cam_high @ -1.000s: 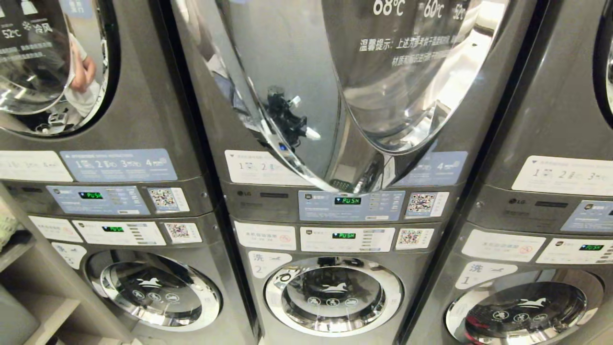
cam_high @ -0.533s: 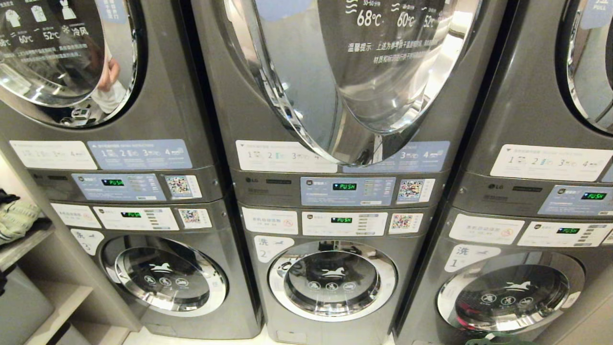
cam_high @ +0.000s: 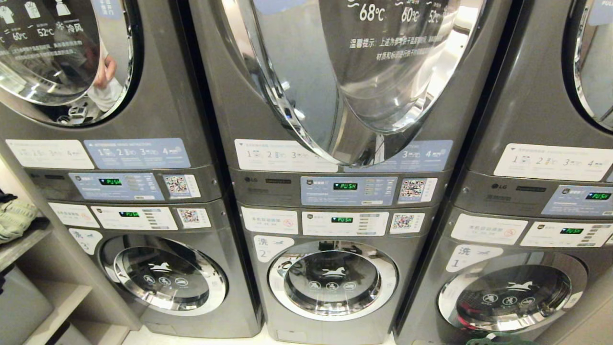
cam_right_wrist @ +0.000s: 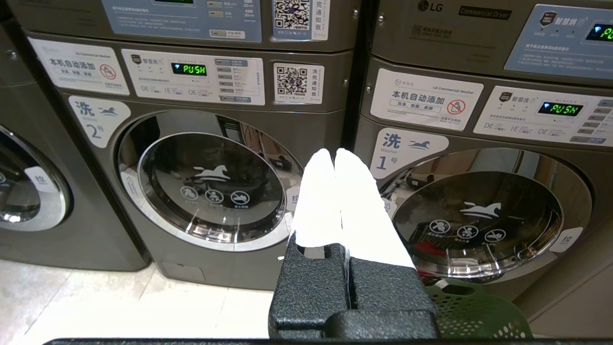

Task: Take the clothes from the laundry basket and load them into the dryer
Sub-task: Open the dryer

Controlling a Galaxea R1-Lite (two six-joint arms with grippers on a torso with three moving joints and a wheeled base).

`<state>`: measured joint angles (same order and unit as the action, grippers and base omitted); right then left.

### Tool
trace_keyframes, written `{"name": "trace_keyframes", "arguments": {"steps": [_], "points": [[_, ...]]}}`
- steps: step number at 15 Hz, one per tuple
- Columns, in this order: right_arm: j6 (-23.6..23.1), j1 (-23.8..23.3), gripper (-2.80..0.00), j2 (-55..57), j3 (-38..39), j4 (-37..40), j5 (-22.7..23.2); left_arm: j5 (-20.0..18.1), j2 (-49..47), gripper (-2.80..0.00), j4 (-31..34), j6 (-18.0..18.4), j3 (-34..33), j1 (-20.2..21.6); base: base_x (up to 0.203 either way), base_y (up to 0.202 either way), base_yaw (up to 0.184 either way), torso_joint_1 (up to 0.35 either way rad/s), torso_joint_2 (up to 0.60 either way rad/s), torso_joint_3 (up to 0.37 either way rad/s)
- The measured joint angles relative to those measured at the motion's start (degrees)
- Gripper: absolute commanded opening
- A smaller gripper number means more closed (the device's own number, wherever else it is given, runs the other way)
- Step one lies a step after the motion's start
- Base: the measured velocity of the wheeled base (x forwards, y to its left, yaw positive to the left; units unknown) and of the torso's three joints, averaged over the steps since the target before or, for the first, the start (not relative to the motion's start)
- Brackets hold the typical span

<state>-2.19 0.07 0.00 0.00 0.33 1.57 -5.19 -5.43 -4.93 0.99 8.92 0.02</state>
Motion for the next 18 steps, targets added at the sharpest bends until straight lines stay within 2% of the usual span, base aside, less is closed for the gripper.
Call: {"name": "trace_keyframes", "arguments": {"steps": [2, 4, 7, 9, 13, 15, 18], "points": [[0.2, 0.0, -2.8, 0.0, 0.0, 0.0, 0.0, -2.7, -9.4, -2.8, -1.0, -1.6, 6.7, -0.2, 0.0, 0.0, 0.0, 0.0, 0.0, 0.0], [0.2, 0.0, -2.8, 0.0, 0.0, 0.0, 0.0, -6.3, -20.5, -2.8, -4.6, -4.1, 12.8, -0.6, 0.0, 0.0, 0.0, 0.0, 0.0, 0.0], [0.2, 0.0, -2.8, 0.0, 0.0, 0.0, 0.0, -14.1, -37.5, -2.8, -14.4, -6.2, 20.8, -1.7, 0.0, 0.0, 0.0, 0.0, 0.0, 0.0], [0.2, 0.0, -2.8, 0.0, 0.0, 0.0, 0.0, -17.7, -48.6, -2.8, -20.9, -6.8, 27.0, -3.8, 0.0, 0.0, 0.0, 0.0, 0.0, 0.0], [0.2, 0.0, -2.8, 0.0, 0.0, 0.0, 0.0, -20.2, -66.4, -2.8, -26.8, -8.2, 41.8, -13.0, 0.0, 0.0, 0.0, 0.0, 0.0, 0.0], [0.2, 0.0, -2.8, 0.0, 0.0, 0.0, 0.0, -20.4, -71.3, -2.8, -28.9, -10.0, 45.9, -17.8, 0.0, 0.0, 0.0, 0.0, 0.0, 0.0], [0.2, 0.0, -2.8, 0.0, 0.0, 0.0, 0.0, -20.1, -76.3, -2.8, -32.2, -10.5, 49.8, -23.3, 0.0, 0.0, 0.0, 0.0, 0.0, 0.0]]}}
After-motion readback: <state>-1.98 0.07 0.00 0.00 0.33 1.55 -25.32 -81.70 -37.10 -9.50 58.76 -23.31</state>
